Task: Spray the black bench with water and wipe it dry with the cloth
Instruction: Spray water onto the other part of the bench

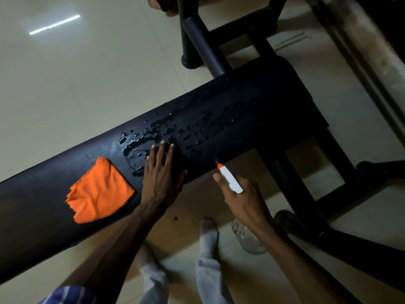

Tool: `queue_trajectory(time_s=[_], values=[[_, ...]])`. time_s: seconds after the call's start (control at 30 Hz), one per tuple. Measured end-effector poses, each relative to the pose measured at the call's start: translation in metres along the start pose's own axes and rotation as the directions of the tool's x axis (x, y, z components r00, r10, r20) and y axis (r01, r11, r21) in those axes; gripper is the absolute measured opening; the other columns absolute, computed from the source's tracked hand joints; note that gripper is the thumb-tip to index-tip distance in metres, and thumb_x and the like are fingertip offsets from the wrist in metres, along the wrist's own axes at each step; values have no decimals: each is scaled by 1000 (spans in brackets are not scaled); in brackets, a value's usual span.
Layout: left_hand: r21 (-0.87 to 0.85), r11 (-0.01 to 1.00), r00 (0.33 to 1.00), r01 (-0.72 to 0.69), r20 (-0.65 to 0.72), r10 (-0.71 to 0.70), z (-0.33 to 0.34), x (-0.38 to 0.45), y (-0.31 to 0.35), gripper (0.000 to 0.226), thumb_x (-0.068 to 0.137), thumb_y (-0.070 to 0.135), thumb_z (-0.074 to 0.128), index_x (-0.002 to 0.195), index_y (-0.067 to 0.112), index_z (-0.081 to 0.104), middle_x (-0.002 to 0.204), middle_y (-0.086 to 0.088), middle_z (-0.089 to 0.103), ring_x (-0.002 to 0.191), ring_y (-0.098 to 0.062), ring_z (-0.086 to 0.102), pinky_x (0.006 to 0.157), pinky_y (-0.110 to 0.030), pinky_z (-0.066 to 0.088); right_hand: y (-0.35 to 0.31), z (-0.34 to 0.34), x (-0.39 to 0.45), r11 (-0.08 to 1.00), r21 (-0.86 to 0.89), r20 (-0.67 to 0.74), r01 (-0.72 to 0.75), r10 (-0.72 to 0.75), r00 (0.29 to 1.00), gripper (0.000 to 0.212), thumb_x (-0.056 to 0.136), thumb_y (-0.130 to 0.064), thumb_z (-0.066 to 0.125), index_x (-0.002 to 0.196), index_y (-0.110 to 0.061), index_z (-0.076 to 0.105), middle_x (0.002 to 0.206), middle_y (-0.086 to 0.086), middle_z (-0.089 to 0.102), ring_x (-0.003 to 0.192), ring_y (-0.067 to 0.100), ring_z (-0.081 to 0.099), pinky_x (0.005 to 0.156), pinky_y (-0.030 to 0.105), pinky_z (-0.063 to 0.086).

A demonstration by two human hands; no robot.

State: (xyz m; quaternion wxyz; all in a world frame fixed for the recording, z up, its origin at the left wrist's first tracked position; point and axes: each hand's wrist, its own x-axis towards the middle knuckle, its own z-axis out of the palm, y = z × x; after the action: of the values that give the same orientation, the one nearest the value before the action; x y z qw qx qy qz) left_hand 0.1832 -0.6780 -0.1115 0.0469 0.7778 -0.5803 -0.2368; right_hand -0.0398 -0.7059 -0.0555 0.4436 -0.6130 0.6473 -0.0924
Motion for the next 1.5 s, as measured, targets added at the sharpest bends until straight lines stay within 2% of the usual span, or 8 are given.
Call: queue_trajectory(time_s=[0.17,0.3,0.43,0.6,0.77,1.03,1.27,1.5], values=[[9,1000,1000,24,-4,-24,-5,-8,-24,84,103,49,57,167,13,16,177,-13,5,164,-36,-1,133,-53,14,-13,24,-8,998,-19,77,57,-55,996,70,83,-85,45,76,-20,68,63,-3,71,64,9,66,55,22,47],[5,999,999,38,-19,-38,-11,-14,-42,81,103,47,57,166,13,20,176,-13,9,164,-37,2,133,-51,14,-25,44,-13,990,-67,51,127,-124,991,67,90,-77,46,55,-20,39,46,-6,49,46,13,48,48,23,37],[0,1000,998,31,-48,-31,-18,-18,-60,78,101,41,62,164,10,26,173,-17,19,162,-39,11,131,-52,19,-37,60,-19,993,-28,146,112,-107,984,72,81,-88,45,73,-20,65,65,-1,70,61,12,65,56,27,48],[-29,998,997,48,-54,-49,-27,-25,-83,74,102,38,61,163,12,29,172,-13,26,163,-35,13,131,-51,17,-51,82,-25,987,-91,117,134,-123,986,67,90,-76,49,55,-20,40,51,-12,55,48,10,49,45,21,30],[-155,988,989,-16,-146,-6,-51,-32,-111,67,104,29,60,162,7,33,168,-15,35,161,-34,23,132,-44,18,-82,101,-25,992,-43,207,115,-103,973,69,82,-85,45,84,-20,68,73,-1,74,71,8,67,57,27,48],[-240,943,940,229,-196,-278,-94,-77,-222,68,101,24,64,159,3,37,165,-19,39,157,-38,31,129,-51,24,-203,159,-21,950,129,99,286,-299,949,51,95,-56,59,83,-7,62,76,10,71,71,23,69,69,40,54],[-189,912,921,363,-72,-382,-92,-123,-308,68,98,35,66,155,5,42,167,-19,35,157,-39,29,128,-50,28,-293,235,-28,863,251,130,438,-478,869,25,98,-37,71,91,-20,55,78,-9,57,71,-1,58,72,8,42],[-115,950,956,290,-7,-293,-79,-138,-331,84,99,48,61,166,16,20,177,-9,9,164,-28,6,132,-46,17,-326,304,-25,820,188,223,541,-572,789,39,90,-26,84,113,-10,58,96,-5,56,83,5,56,73,1,42]])
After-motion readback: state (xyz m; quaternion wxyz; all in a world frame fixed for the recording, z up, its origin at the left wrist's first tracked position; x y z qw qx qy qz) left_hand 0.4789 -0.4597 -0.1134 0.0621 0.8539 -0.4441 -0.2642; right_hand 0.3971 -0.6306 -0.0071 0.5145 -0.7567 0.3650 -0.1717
